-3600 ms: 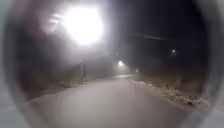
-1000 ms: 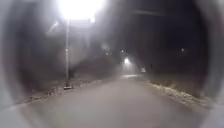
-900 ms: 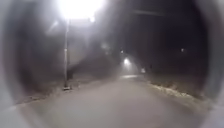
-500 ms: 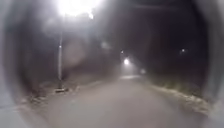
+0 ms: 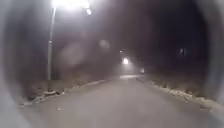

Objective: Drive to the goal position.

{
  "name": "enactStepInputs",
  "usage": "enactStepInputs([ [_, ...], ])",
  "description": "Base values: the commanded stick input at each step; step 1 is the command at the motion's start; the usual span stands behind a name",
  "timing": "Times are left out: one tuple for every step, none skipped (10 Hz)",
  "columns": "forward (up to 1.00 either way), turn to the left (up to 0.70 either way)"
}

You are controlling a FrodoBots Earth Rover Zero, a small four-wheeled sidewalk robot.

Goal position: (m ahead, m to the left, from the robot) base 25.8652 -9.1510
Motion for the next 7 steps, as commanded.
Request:
enactStepInputs([
  [1.00,0.04],
  [1.00,0.05],
  [1.00,0.05],
  [1.00,0.04],
  [1.00,0.05],
  [1.00,0.05],
  [1.00,0.05],
])
